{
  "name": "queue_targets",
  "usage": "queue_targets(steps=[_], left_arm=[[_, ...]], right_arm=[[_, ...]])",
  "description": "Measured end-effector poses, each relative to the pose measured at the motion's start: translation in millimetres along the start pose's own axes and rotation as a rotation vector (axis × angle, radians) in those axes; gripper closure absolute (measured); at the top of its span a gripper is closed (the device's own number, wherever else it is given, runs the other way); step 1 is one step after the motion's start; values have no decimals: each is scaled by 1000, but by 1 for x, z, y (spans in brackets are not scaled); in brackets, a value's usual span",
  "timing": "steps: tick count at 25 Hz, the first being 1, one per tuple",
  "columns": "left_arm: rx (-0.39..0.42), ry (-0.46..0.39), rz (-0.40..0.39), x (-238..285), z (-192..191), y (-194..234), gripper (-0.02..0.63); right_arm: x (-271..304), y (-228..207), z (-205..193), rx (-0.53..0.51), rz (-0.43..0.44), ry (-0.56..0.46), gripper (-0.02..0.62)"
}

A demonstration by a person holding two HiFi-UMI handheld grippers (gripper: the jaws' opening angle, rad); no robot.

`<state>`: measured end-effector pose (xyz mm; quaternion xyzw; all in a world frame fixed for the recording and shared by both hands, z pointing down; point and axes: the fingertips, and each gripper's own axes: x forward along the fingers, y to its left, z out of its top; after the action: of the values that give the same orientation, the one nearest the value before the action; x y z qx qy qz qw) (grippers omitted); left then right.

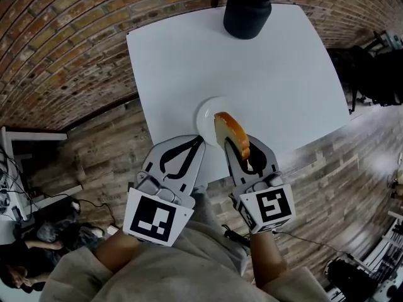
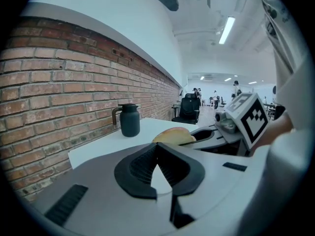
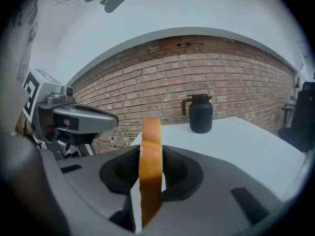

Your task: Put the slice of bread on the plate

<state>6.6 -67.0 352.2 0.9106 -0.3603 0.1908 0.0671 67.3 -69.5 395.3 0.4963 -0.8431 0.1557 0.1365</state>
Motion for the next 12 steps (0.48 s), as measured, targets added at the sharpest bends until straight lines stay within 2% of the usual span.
queue_targets(steps=[8, 12], left_arm=[[-24, 27, 17, 11, -9, 3, 595], [-40, 41, 25, 16, -14, 6, 597]], right_arm=[[21, -4, -17, 48, 68, 48, 499], [31, -3, -25, 110, 113, 61, 499]])
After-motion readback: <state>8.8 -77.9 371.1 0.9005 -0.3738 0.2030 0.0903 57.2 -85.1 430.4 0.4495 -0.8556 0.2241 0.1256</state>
